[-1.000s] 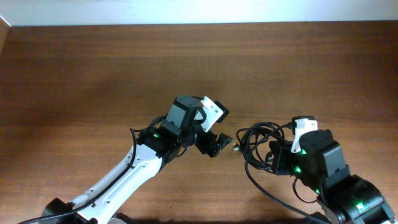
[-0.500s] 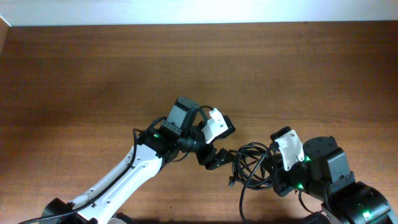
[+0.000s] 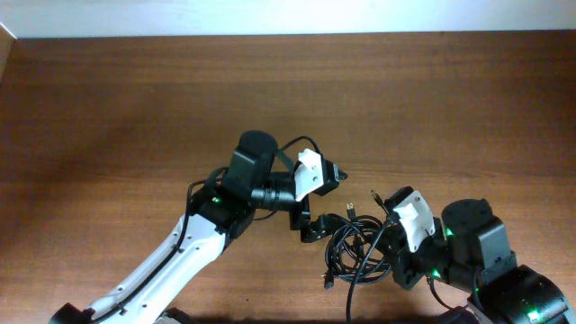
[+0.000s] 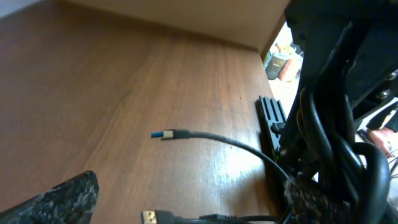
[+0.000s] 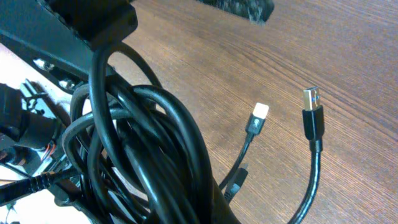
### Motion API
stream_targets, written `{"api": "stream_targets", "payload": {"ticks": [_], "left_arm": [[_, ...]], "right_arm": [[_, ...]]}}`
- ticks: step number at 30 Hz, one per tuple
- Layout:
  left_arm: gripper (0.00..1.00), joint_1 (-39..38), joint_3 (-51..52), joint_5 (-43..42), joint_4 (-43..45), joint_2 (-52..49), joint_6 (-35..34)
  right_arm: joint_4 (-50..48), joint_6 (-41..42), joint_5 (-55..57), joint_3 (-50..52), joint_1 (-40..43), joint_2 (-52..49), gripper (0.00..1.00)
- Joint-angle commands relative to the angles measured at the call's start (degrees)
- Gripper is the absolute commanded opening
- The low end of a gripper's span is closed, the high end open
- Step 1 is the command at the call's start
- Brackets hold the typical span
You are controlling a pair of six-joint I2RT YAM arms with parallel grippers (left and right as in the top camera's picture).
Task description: Untangle cables
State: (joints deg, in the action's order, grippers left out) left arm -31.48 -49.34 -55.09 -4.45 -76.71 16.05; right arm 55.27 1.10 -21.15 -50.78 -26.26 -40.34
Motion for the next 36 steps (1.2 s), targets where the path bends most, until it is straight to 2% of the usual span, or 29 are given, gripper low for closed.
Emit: {"api": "stream_targets", "payload": {"ticks": [1,6,8,11,12,16,19,23,27,36], "left_arm": [[0.99,-0.98,-0.48,-0.17,-4.85,1.20,0.31],[0.99,-0.98,-0.48,7.45,-14.43,1.20,0.33],[0.99,0.00,-0.48,7.58,-16.44,1.73,0.35],[1.00,4.85,-0.48,6.91,-21.00,5.88,4.68],[0.99,6.71,-0.48,3.76,-21.38,9.42,4.66],[0.99,6.73,-0.48,3.21,-21.77,12.57,4.68],[0.99,6.73,-0.48,-8.26,-21.35,12.61,9.84],[0.99,6.73,-0.48,-15.08,-20.04,12.59,9.79],[0.99,6.36,-0.48,-16.11,-20.09,12.55,9.73],[0.99,2.60,-0.48,-15.63,-18.97,12.55,9.75]], "right_arm": [[-1.57,0.85,0.76,-0.92,0.07,0.02,0.04],[-1.40,5.62,6.82,-0.92,0.07,0.02,0.04],[-1.79,5.64,6.86,-0.92,0.07,0.02,0.04],[-1.05,7.56,9.62,-0.92,0.07,0.02,0.04],[-1.51,7.61,9.55,-0.92,0.07,0.02,0.04],[-1.75,7.78,6.91,-0.92,0.07,0.02,0.04],[-4.37,4.85,0.17,-0.92,0.07,0.02,0.04],[-4.72,-0.13,-5.66,-0.92,0.07,0.02,0.04],[-4.76,-3.76,-10.62,-0.92,0.00,0.02,0.04],[-5.38,-4.15,-11.69,-0.92,0.00,0.02,0.04]]}}
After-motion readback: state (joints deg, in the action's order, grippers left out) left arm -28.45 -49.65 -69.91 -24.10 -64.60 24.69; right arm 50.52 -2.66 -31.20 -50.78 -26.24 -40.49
